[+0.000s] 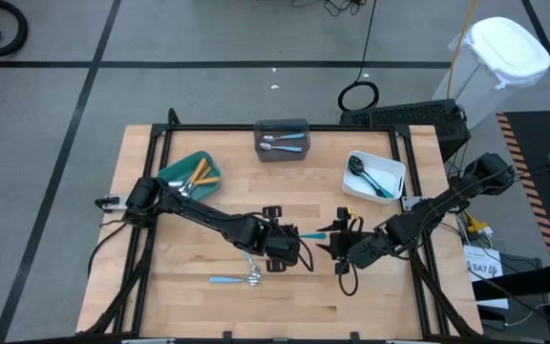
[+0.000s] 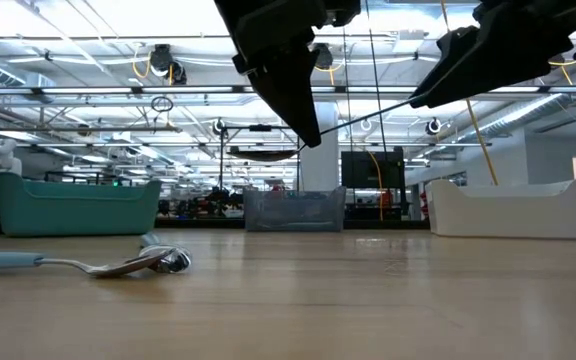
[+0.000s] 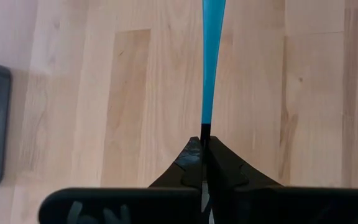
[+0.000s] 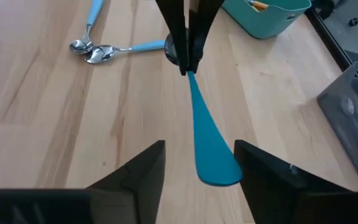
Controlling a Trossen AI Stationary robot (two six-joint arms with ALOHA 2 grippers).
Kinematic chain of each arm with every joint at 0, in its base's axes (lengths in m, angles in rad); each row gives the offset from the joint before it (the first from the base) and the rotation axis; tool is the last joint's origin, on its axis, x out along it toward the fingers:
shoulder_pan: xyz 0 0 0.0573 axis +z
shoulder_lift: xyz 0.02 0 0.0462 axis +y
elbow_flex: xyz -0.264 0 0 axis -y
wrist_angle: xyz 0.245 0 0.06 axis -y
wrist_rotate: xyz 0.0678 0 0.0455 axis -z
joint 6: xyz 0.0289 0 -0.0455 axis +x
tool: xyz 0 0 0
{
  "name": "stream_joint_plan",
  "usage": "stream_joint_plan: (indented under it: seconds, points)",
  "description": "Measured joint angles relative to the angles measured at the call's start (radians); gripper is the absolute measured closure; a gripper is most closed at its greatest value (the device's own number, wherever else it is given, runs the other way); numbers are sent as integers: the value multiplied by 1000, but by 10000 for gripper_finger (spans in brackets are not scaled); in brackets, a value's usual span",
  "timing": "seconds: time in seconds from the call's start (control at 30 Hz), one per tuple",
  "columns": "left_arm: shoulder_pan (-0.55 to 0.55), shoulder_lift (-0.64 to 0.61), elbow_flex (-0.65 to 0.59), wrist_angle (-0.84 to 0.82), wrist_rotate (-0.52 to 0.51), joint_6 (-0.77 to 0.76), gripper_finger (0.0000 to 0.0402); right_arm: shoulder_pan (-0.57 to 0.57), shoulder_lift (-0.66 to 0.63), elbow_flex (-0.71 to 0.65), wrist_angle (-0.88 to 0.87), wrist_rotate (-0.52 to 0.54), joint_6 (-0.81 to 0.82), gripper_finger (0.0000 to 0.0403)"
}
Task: Sort silverware by color (type)
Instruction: Put the blue spoon into the white bin
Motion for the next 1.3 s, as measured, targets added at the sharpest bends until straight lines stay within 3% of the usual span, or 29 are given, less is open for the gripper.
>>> stream_joint_plan:
  seconds: [0.43,0.93,1.07,1.3]
  points:
    - [0,0,0,0,-6,18,399,-11,0,0,22,-10,10,321]
    - [1,0,-1,12,-8,27,396,-11,0,0,8,-8,30,324]
    - [1,0,-2,29,-11,27,376,-11,-1,0,6,-7,30,323]
    - [-1,-2,0,78,-40,12,293,-12,0,-1,5,-4,28,322]
